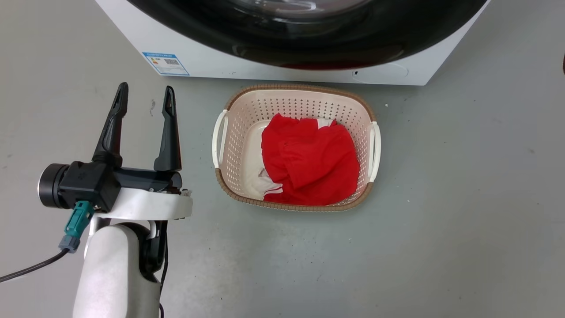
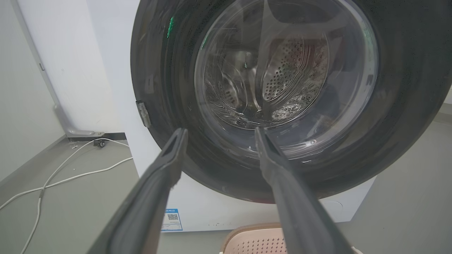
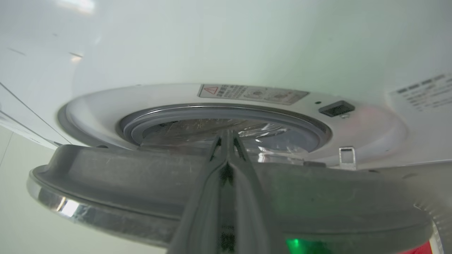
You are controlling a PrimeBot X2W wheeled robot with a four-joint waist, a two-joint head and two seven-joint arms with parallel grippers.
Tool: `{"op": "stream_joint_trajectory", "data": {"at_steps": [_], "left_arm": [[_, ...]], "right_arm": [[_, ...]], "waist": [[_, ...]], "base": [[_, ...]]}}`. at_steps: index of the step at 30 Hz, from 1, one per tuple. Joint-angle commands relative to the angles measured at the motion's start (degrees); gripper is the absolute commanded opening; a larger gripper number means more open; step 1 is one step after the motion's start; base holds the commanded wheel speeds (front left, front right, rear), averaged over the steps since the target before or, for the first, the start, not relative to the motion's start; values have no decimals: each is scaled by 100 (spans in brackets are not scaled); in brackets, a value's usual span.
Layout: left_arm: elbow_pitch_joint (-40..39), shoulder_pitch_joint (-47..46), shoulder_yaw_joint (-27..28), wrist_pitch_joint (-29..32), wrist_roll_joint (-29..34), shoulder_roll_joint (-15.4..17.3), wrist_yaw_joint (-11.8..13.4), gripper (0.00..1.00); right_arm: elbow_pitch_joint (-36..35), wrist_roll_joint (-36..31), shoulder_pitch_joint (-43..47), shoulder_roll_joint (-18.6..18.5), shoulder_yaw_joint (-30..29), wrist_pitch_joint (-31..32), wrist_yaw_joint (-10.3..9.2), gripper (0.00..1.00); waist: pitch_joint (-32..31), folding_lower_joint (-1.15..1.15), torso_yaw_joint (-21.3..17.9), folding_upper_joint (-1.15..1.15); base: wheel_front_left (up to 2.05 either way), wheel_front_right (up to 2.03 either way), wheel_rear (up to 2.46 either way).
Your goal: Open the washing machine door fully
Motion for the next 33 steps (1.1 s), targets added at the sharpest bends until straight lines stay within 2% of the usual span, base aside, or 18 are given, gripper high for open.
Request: {"op": "stream_joint_trajectory", "data": {"at_steps": [1,10,19,29,33], "left_arm": [[5,42,-2,-14,23,0,-11,100],[127,261,42,-14,76,7,-12,100],[290,696,29,-14,137,10,-12,100],[393,1201,3,-14,166,-10,-7,100],[428,1260,-19,-14,152,-24,-7,100]], "right_arm": [[-49,54,168,106,7,202,0,0],[-676,385,989,167,-60,1275,0,0],[-1587,702,2248,402,-19,2016,0,0],[-2723,1024,3597,887,144,2380,1,0],[-2935,1111,3881,991,284,2362,0,0]], "waist": [[-61,-1,-37,0],[-558,-1,-196,0],[-1307,-1,-287,0],[-1850,-1,-317,0],[-1917,-1,-297,0]], "base": [[0,0,0],[0,0,0],[0,0,0],[0,0,0],[0,0,0]]}}
